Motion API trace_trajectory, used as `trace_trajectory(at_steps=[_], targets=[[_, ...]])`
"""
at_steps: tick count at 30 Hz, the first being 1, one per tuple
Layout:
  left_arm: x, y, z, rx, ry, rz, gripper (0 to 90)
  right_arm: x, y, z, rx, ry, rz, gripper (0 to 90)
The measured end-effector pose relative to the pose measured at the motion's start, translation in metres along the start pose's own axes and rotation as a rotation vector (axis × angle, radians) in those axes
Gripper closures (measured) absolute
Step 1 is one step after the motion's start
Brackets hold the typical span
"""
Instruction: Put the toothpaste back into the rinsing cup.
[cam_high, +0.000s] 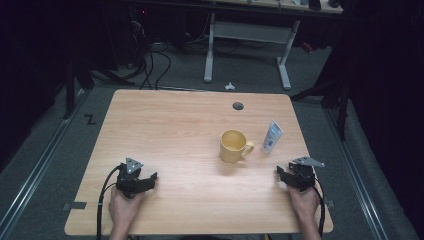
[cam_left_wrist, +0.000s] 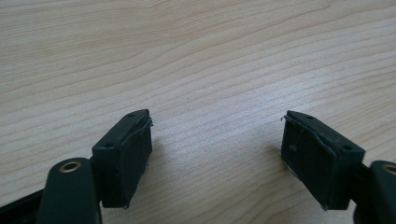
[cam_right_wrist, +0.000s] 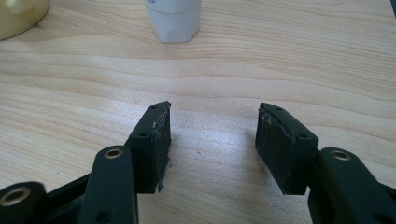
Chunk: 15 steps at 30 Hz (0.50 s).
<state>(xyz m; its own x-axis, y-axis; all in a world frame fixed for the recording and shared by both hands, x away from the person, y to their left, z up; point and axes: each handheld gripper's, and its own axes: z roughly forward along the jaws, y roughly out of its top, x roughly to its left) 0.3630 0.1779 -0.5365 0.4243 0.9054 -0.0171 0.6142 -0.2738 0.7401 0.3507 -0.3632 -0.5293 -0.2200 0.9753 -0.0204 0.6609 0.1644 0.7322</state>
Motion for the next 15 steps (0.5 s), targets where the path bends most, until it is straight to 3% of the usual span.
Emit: trace_trajectory(at_steps=[15], targets=[[0.0, 0.0001, 0.0001, 0.0, 0.001, 0.0, 24.7, 0.0001, 0.0, 0.0, 0.001, 0.002, 0.001, 44.7]])
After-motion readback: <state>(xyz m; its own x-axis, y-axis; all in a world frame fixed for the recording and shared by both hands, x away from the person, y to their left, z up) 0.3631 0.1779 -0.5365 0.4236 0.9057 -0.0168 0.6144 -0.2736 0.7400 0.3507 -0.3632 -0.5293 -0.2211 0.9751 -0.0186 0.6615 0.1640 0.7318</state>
